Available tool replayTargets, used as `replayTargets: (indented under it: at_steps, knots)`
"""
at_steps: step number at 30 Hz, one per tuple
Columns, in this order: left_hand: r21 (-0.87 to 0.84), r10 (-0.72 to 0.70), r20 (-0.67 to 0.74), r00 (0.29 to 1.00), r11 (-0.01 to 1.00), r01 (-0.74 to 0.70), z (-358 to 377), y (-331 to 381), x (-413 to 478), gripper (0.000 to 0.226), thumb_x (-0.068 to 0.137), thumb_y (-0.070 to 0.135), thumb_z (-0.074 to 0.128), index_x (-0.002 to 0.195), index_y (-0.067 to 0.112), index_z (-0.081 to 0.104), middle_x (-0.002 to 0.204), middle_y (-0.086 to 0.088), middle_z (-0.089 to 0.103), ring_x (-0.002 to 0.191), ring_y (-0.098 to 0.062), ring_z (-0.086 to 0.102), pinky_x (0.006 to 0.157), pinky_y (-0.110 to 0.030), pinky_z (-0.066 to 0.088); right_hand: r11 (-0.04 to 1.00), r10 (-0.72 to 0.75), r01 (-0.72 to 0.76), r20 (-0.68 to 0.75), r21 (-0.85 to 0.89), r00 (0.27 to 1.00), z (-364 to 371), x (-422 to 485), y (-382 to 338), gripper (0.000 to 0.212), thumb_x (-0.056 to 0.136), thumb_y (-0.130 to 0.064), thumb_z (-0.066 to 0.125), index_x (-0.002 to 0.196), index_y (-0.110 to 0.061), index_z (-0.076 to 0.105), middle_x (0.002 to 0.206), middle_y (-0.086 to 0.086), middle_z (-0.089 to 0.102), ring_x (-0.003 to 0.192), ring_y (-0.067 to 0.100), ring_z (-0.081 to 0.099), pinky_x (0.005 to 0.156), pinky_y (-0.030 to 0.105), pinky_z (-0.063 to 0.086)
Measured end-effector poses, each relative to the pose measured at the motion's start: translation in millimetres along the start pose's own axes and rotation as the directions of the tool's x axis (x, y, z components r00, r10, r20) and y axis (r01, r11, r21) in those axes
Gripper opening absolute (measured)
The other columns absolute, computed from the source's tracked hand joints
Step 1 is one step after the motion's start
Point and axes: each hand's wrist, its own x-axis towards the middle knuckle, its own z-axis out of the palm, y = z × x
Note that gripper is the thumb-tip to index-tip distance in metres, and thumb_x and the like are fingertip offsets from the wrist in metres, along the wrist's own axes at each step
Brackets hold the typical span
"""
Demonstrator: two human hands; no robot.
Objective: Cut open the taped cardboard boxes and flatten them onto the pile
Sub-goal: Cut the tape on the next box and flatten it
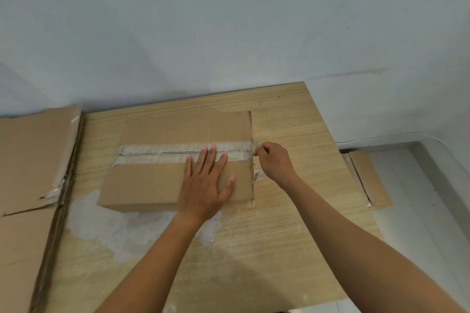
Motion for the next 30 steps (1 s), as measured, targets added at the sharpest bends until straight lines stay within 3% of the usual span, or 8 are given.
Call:
replayTargets:
  at_steps: [2,7,14,17,22,24,27,30]
  knots:
    - [0.003,-0.001,-0.001,1.0,1.0,0.001,0.6,0.0,0.1,0.064,0.095,0.055,0.022,0.148,0.021,0.033,0.158,-0.005,0.022,0.148,-0.021,0.012,0.119,-0.05,0.008,0.997,-0.009,0.011,0.018,-0.075,1.0,-4.0,3.5,-3.5,0.032,0.097,-0.015,0.039,0.089,-0.002,0.068,0.081,0.001,0.066,0.07,0.021,0.058,0.055,0.024,0.041]
    - [-0.013,-0.016,-0.028,0.999,1.0,0.016,0.7,0.5,1.4,0.06,0.095,0.049,0.023,0.146,0.022,0.038,0.156,-0.005,0.027,0.147,-0.021,0.017,0.119,-0.049,0.011,0.984,-0.001,0.018,0.094,-0.179,0.996,-11.9,8.5,-10.3,0.033,0.093,-0.011,0.041,0.093,0.011,0.066,0.068,0.012,0.056,0.046,0.012,0.038,0.038,0.017,0.026]
    - [-0.04,-0.032,-0.038,0.999,0.999,0.03,1.0,-0.3,3.7,0.057,0.094,0.045,0.025,0.144,0.022,0.042,0.155,-0.004,0.032,0.146,-0.022,0.02,0.119,-0.049,0.011,0.976,0.013,0.016,0.131,-0.215,0.991,-7.7,-5.4,-7.4,0.035,0.094,-0.013,0.04,0.089,0.011,0.065,0.074,0.017,0.063,0.054,0.016,0.043,0.046,0.024,0.03]
    - [-0.052,-0.039,-0.041,0.998,0.998,0.037,0.8,-0.3,4.2,0.057,0.094,0.045,0.025,0.144,0.023,0.041,0.155,-0.003,0.031,0.146,-0.021,0.019,0.119,-0.048,0.01,0.97,0.008,0.028,0.145,-0.242,0.989,0.7,-14.1,-2.0,0.036,0.094,-0.015,0.041,0.078,0.009,0.063,0.08,0.019,0.067,0.06,0.02,0.049,0.049,0.026,0.034]
    - [-0.068,-0.041,-0.04,0.998,0.997,0.038,0.8,-0.3,2.4,0.057,0.094,0.045,0.023,0.145,0.025,0.04,0.155,-0.001,0.03,0.147,-0.02,0.017,0.12,-0.047,0.009,0.917,-0.012,0.073,0.154,-0.391,0.988,0.0,-27.8,-2.5,0.044,0.098,-0.02,0.039,0.055,-0.01,0.039,0.056,0.004,0.045,0.05,0.014,0.038,0.044,0.026,0.025]
    - [-0.066,-0.036,-0.038,0.999,0.997,0.034,0.7,-1.0,2.6,0.057,0.094,0.044,0.023,0.145,0.026,0.039,0.156,0.0,0.029,0.147,-0.019,0.016,0.12,-0.046,0.008,0.918,0.007,0.074,0.202,-0.39,0.979,-5.5,-30.4,-3.3,0.046,0.098,-0.021,0.037,0.054,-0.009,0.041,0.065,0.009,0.058,0.049,0.015,0.039,0.045,0.027,0.027]
    - [-0.067,-0.038,-0.031,0.999,0.997,0.036,0.3,-1.6,4.4,0.058,0.093,0.045,0.022,0.146,0.026,0.038,0.156,0.001,0.028,0.147,-0.018,0.014,0.12,-0.045,0.006,0.924,0.044,0.061,0.265,-0.378,0.963,-14.8,-39.6,-4.6,0.044,0.098,-0.022,0.037,0.073,0.003,0.063,0.087,0.012,0.071,0.047,0.013,0.04,0.045,0.025,0.03]
    - [-0.068,-0.044,-0.02,0.999,0.997,0.042,-0.9,-1.8,4.6,0.06,0.093,0.046,0.019,0.147,0.025,0.036,0.157,0.001,0.026,0.148,-0.018,0.011,0.12,-0.045,0.003,0.939,0.056,0.055,0.307,-0.34,0.95,-22.7,-47.8,3.0,0.036,0.099,-0.017,0.036,0.091,-0.004,0.068,0.07,-0.007,0.057,0.053,0.006,0.044,0.048,0.02,0.031]
